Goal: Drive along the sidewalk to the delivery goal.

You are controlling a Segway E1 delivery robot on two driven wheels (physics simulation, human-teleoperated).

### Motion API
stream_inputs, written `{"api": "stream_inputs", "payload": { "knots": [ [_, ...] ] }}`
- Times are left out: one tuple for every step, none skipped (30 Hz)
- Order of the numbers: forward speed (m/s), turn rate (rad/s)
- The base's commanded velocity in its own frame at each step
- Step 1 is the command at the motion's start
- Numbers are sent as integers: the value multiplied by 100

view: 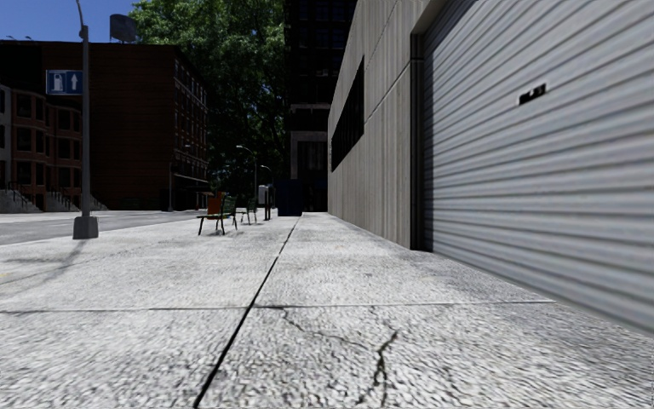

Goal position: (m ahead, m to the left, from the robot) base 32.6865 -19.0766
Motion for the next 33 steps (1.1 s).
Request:
{"api": "stream_inputs", "payload": {
  "knots": [
    [200,0],
    [200,0],
    [200,0],
    [200,0],
    [200,0],
    [200,0],
    [200,0],
    [200,0],
    [200,0],
    [200,0],
    [200,0],
    [200,0],
    [200,0],
    [200,0],
    [200,0],
    [200,0],
    [200,0],
    [200,0],
    [200,0],
    [200,0],
    [200,0],
    [200,0],
    [200,0],
    [200,0],
    [200,0],
    [200,0],
    [200,0],
    [200,0],
    [200,0],
    [200,0],
    [200,0],
    [200,0],
    [200,0]
  ]
}}
